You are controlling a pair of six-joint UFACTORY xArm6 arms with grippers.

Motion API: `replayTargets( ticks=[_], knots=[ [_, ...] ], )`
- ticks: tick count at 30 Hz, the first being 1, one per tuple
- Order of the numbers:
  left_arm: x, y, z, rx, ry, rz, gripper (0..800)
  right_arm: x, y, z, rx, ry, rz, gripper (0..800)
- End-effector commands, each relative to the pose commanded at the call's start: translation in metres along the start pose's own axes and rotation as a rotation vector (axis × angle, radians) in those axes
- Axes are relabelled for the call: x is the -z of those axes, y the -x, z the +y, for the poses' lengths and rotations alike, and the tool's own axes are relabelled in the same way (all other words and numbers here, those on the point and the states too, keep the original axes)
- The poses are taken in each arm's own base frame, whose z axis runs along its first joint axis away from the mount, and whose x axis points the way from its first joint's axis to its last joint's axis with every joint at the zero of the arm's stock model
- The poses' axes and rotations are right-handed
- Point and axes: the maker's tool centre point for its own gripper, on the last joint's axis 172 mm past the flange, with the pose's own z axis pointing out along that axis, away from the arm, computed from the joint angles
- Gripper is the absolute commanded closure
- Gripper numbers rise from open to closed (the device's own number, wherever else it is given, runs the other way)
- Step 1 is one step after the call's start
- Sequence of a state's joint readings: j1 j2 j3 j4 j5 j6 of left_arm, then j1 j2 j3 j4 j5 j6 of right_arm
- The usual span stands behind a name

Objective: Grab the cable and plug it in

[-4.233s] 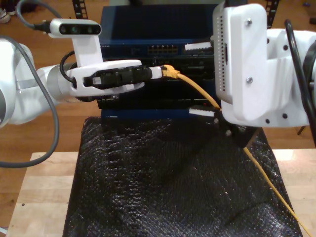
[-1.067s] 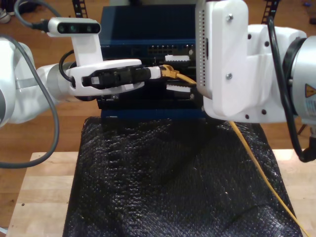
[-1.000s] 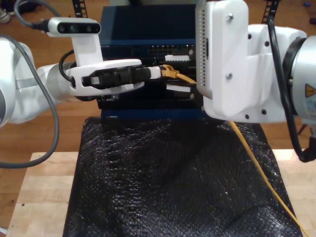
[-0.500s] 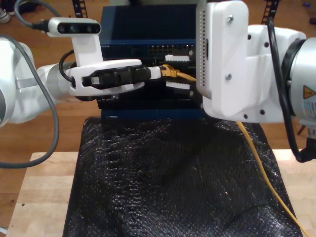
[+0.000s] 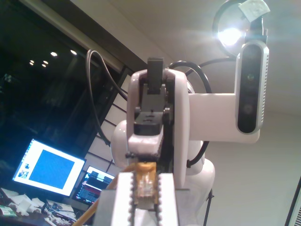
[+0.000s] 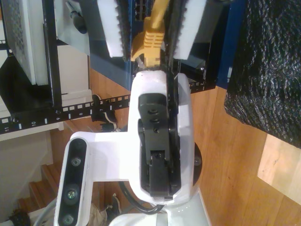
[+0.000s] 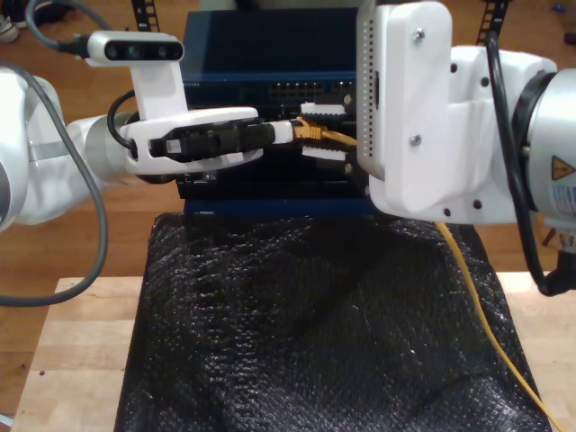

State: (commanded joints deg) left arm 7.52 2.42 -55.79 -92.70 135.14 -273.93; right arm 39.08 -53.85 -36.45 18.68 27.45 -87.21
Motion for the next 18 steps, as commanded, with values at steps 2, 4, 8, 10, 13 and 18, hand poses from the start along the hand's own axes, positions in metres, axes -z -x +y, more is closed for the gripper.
replayTargets(
  ticks=[2,4,8,10,13,18],
  knots=[
    [0.0,0.0,0.0,0.0,0.0,0.0,780,-0.0001,0.0,-0.0004,0.0,-0.002,0.0,570],
    [0.0,0.0,0.0,0.0,0.0,0.0,780,0.0004,-0.0008,-0.0003,0.001,-0.001,0.002,570],
    [-0.0001,0.0004,0.0004,0.003,0.001,-0.001,780,-0.0001,-0.0006,-0.0002,0.001,-0.001,0.001,570],
    [-0.0001,0.0004,0.0004,0.013,0.001,-0.001,780,-0.0002,-0.0006,-0.0006,0.001,-0.002,0.001,570],
    [0.0,0.0004,0.0,0.026,0.0,-0.001,780,0.0004,-0.0008,-0.0003,0.001,-0.001,0.002,570],
    [0.0,0.0007,-0.0001,0.028,0.0,-0.002,780,0.0004,-0.0008,-0.0003,0.001,-0.001,0.002,571]
  ],
)
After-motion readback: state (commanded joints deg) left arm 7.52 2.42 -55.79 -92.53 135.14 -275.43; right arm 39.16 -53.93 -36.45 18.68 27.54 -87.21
